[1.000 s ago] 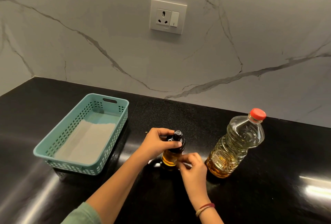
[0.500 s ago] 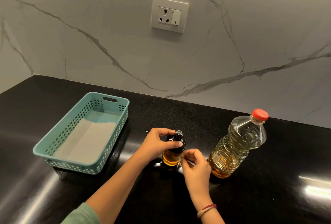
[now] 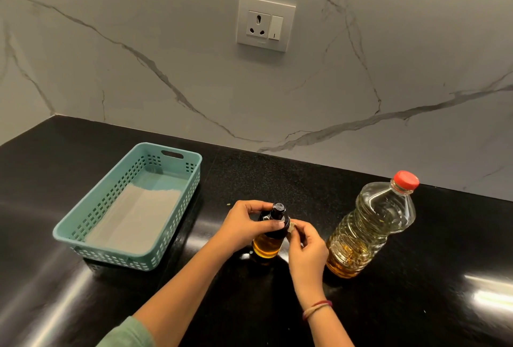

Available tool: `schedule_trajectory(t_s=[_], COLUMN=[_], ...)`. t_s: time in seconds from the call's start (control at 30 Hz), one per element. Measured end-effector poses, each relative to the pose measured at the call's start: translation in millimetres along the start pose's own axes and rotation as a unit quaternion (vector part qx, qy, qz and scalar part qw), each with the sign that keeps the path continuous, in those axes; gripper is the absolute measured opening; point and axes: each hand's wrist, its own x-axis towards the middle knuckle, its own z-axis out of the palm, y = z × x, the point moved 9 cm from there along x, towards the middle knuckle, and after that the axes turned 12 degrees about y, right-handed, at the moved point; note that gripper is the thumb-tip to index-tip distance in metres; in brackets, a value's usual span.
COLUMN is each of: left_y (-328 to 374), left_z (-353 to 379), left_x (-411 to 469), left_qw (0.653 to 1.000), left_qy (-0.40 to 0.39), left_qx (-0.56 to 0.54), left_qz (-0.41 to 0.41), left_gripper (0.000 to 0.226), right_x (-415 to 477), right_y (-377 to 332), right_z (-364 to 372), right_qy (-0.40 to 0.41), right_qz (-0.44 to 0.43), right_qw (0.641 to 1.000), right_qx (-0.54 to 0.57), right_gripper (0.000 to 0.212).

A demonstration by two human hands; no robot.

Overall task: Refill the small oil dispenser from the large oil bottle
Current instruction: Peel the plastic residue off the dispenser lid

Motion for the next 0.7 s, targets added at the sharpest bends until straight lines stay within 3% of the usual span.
schedule_trajectory(t_s=[0.13,0.23,0.3,0.5,0.7], left_y=[-1,0,-1,-8,-8], left_z=[-1,-1,-1,-2,-2], left_x=[1,1,1,4,4], left_qw=[1.0,1.0,1.0,1.0,1.0], left_qy=[0.009,0.008,0.008,0.018,0.018], left_qx=[0.003,0.006,0.008,0.015,0.017], left_qz=[-0.002,0.004,0.005,-0.012,-0.014], left_gripper=[0.034,0.035,0.034,0.041,0.038], right_x=[-1,5,5,-12,-35], right_y=[36,39,37,41,34], right_z=[23,43,47,18,11], right_qy=[-0.119,-0.238,-0.276,-0.212,-0.138], right_qz=[0.069,0.066,0.063,0.075,0.112], right_qw=[0.988,0.959,0.945,0.956,0.97], right_qx=[-0.072,-0.14,-0.165,-0.188,-0.164], right_gripper=[0.03,0.036,0.035,0.018,0.019])
